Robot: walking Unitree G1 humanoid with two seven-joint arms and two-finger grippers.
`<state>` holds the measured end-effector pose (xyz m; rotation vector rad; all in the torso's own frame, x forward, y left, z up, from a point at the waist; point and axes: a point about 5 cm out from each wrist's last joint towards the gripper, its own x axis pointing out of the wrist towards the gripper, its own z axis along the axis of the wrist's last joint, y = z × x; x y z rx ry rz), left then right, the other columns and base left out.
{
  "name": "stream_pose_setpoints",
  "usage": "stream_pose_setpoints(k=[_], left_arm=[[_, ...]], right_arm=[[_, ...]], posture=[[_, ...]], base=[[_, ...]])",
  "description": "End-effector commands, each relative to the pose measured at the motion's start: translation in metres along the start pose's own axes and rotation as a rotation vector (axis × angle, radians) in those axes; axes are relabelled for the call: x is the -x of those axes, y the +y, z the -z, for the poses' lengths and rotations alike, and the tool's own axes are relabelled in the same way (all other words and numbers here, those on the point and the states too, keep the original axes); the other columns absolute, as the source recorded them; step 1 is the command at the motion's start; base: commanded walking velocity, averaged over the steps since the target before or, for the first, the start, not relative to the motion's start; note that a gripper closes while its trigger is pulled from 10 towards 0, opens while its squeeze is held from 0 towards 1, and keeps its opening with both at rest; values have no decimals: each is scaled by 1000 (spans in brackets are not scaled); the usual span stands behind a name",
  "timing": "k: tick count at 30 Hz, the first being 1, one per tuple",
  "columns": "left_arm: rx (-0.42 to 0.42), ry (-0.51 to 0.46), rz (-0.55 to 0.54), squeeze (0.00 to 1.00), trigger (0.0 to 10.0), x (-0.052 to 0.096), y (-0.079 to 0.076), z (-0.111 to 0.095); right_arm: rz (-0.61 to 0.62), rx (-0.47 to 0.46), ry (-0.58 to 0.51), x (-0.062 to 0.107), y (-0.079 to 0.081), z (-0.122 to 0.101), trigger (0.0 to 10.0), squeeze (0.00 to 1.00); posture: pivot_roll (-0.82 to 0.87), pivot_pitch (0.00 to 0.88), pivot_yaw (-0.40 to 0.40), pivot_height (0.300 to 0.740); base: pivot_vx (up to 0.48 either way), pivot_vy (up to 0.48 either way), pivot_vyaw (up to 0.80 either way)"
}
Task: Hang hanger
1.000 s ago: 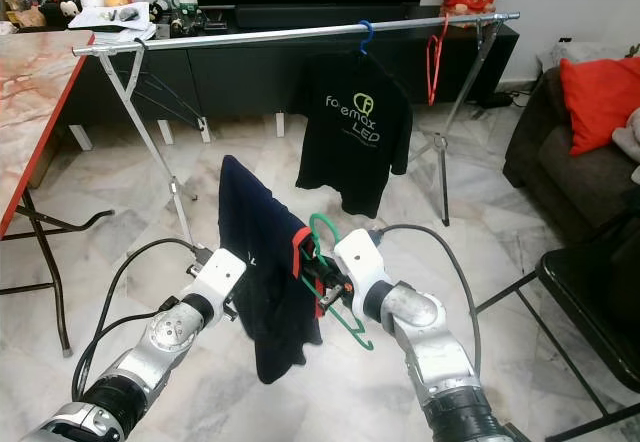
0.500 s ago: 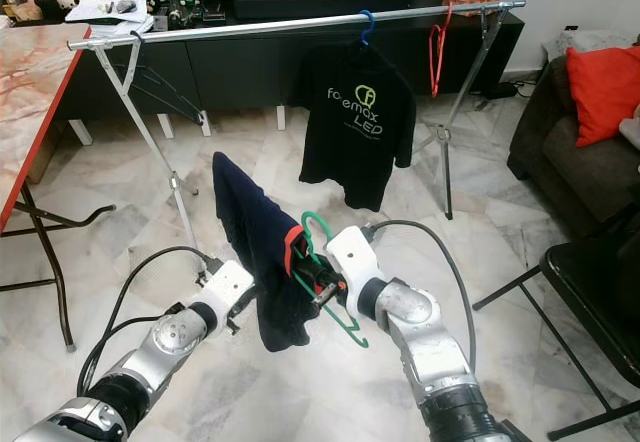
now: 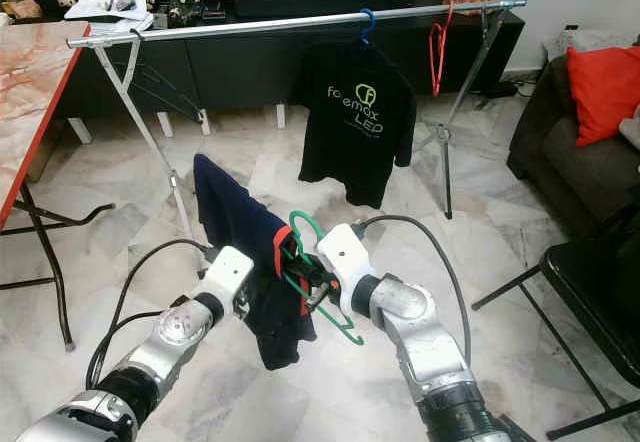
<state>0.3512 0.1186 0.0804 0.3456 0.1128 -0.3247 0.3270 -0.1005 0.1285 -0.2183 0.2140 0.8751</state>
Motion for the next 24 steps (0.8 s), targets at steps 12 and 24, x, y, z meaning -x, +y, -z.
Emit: stream_pose_setpoints(k=[12,24], left_arm=[[69,-47,-199,0,10000,-1,7,-7],[106,-22,-204,0,4902,-2,1,-3]], right_arm=[[-21,38,-41,2,3,-14,0,0],[-94,65,-29,12,11,-12,0,0]], posture=[[-79,134,-8,740],[-86,137,-10,740]], base=[[0,0,0],[0,0,0]])
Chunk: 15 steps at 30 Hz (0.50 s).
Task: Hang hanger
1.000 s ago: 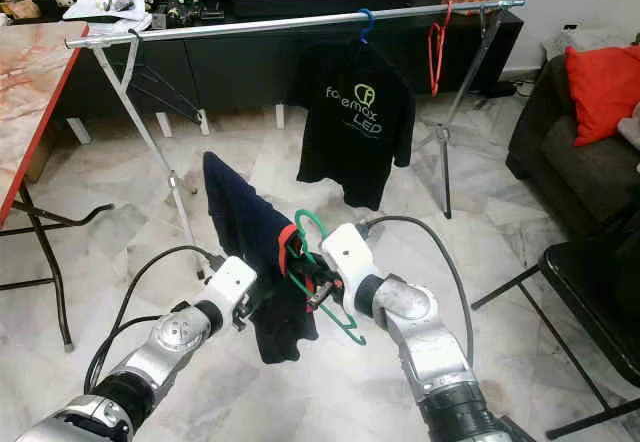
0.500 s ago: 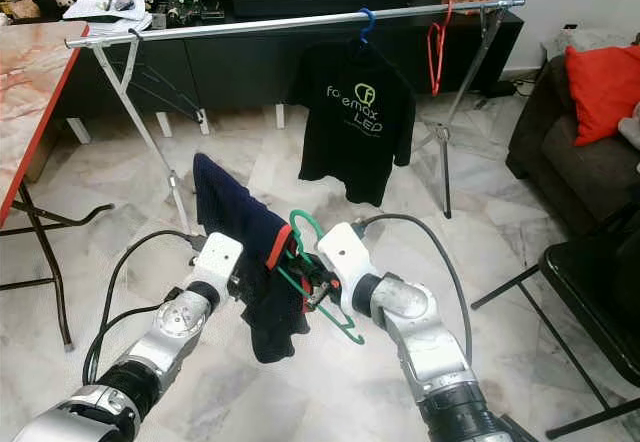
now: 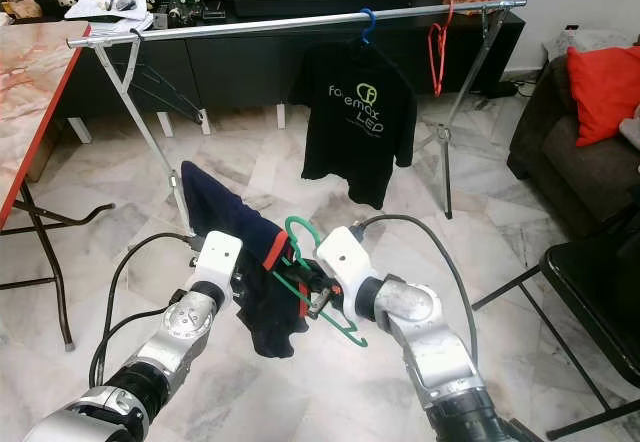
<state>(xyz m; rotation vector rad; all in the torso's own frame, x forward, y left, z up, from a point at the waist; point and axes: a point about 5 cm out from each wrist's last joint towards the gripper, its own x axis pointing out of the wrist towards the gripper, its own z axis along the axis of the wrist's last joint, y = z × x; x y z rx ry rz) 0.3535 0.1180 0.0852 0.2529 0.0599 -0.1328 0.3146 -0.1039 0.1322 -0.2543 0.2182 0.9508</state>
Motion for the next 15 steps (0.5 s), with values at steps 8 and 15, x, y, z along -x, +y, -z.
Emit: stream_pose_setpoints(k=[8,15], left_arm=[[30,16,-23,0,0,0,0,3],[52,19,-36,0,0,1,1,3]], right_arm=[[-9,18,-32,3,4,-9,0,0],[-2,19,-22,5,4,-8,0,0]], posture=[[-89,135,-7,740],[-90,132,-9,740]], base=[[0,0,0],[0,0,0]])
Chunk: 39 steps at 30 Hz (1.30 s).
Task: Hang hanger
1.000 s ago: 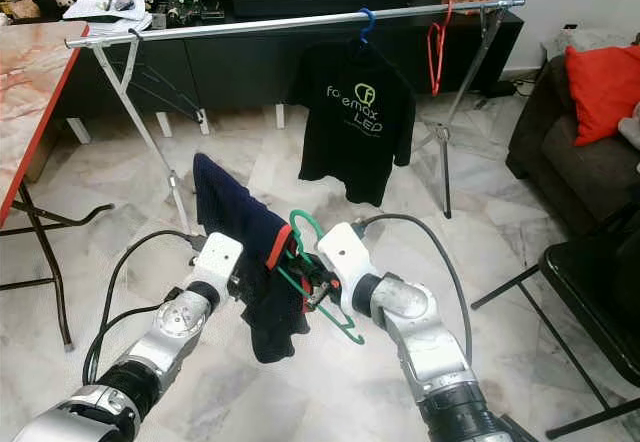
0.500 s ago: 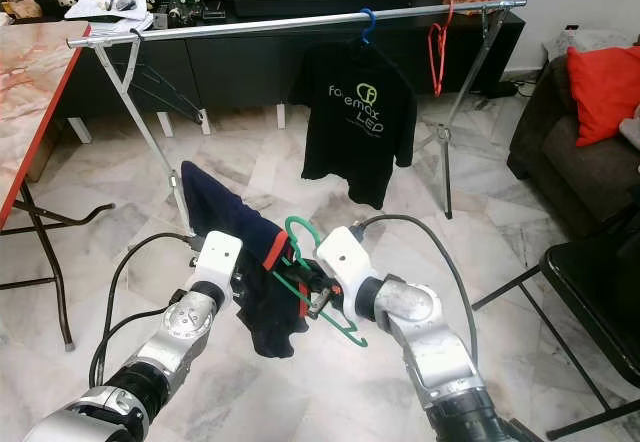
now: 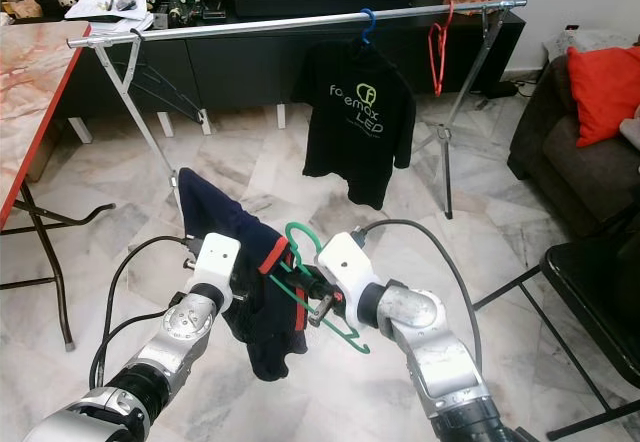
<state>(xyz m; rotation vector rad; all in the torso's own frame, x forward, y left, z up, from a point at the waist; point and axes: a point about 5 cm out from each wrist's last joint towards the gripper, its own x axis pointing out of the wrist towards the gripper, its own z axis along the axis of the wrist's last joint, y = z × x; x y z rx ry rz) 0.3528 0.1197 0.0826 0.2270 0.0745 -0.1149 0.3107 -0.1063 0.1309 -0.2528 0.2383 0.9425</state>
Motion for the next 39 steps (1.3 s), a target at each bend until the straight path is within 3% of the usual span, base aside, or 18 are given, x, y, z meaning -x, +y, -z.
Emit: stream_pose_setpoints(k=[1,19,27,32,39], left_arm=[[32,4,-23,0,0,0,0,0],[88,1,-49,0,0,1,1,1],[39,-16,-56,0,0,1,4,-1],[38,-3,-72,0,0,1,4,1],[21,19,-107,0,0,2,9,4]], right_arm=[[-6,31,-37,2,2,-10,0,0],[8,45,17,9,-1,-1,0,0],[31,134,211,21,-8,32,0,0],[13,108,287,26,-2,55,0,0],[-73,162,442,36,10,90,0,0]], posture=[[-89,132,-10,740],[-96,123,-11,740],[-93,128,-15,740],[-93,131,-15,740],[-95,135,-14,740]], base=[[0,0,0],[0,0,0],[0,0,0],[0,0,0],[0,0,0]])
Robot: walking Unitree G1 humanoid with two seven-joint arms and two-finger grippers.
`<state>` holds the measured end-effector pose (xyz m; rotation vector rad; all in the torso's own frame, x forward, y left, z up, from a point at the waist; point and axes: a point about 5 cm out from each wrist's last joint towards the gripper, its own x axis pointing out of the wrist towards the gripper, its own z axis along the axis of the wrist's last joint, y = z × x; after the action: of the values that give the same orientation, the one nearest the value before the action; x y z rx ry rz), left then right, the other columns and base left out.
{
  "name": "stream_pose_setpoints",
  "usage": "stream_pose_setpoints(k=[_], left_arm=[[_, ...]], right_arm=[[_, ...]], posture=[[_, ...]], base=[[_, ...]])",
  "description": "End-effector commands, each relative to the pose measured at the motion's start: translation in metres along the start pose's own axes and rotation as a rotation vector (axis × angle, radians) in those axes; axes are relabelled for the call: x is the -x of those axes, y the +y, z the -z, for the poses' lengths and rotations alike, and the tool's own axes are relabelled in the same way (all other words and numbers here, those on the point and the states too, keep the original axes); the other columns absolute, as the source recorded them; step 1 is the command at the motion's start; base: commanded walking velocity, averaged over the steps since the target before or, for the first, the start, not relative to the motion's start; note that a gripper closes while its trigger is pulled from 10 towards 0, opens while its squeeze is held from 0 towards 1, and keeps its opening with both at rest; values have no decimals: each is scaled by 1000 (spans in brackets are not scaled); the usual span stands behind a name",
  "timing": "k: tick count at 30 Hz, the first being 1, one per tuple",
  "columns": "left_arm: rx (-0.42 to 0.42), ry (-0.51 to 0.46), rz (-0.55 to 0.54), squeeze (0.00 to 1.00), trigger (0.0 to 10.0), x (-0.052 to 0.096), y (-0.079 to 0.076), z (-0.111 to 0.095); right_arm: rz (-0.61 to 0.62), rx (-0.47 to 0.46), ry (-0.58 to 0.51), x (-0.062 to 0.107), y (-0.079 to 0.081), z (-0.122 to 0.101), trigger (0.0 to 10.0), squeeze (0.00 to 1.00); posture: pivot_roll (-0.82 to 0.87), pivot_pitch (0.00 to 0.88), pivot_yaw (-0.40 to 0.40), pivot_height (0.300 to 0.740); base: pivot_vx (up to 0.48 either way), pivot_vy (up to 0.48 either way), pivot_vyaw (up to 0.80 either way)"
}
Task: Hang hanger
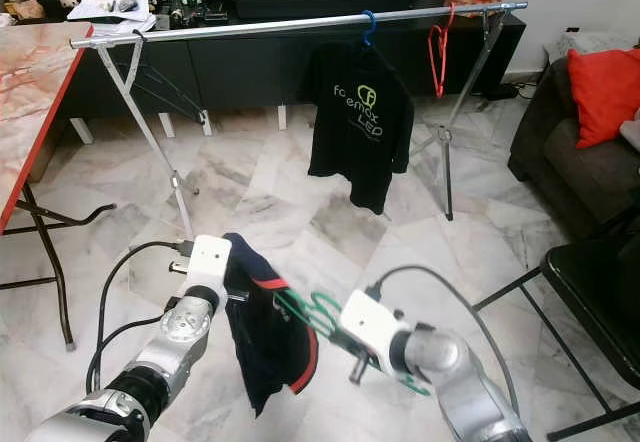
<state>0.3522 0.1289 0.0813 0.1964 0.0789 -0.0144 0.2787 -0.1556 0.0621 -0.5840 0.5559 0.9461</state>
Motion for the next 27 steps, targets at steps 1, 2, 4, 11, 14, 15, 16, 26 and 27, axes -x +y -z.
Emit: stream_pose_setpoints(k=[1,2,4,11,14,15,16,26,27], left_arm=[[-17,12,-20,0,0,0,2,2],[-17,12,-20,0,0,0,2,2],[-23,9,-37,0,0,0,5,1],[-40,34,-46,0,0,0,8,6],[-72,81,-66,0,0,2,15,14],[-78,91,-75,0,0,3,17,17],[-79,121,-116,0,0,7,27,24],[157,2,-297,0,0,21,70,26],[160,-16,-297,0,0,22,71,24]], right_arm=[[-87,14,51,-2,13,14,0,0],[-87,14,51,-2,13,14,0,0],[-222,42,124,0,33,33,0,0],[-310,36,188,3,48,54,0,0],[-302,23,164,8,47,52,0,0],[-294,19,154,10,46,50,0,0],[-262,-7,123,16,42,46,0,0],[81,-253,101,22,29,70,0,0],[119,-301,87,19,28,71,0,0]], posture=[[-95,135,-14,740],[-95,135,-14,740],[-95,136,-16,740],[-91,139,-15,740],[-98,142,-14,740],[-100,142,-15,740],[-99,144,-16,740],[-77,135,-12,740],[-77,135,-12,740]], base=[[0,0,0],[0,0,0],[0,0,0],[0,0,0],[0,0,0],[0,0,0],[0,0,0],[0,0,0],[0,0,0]])
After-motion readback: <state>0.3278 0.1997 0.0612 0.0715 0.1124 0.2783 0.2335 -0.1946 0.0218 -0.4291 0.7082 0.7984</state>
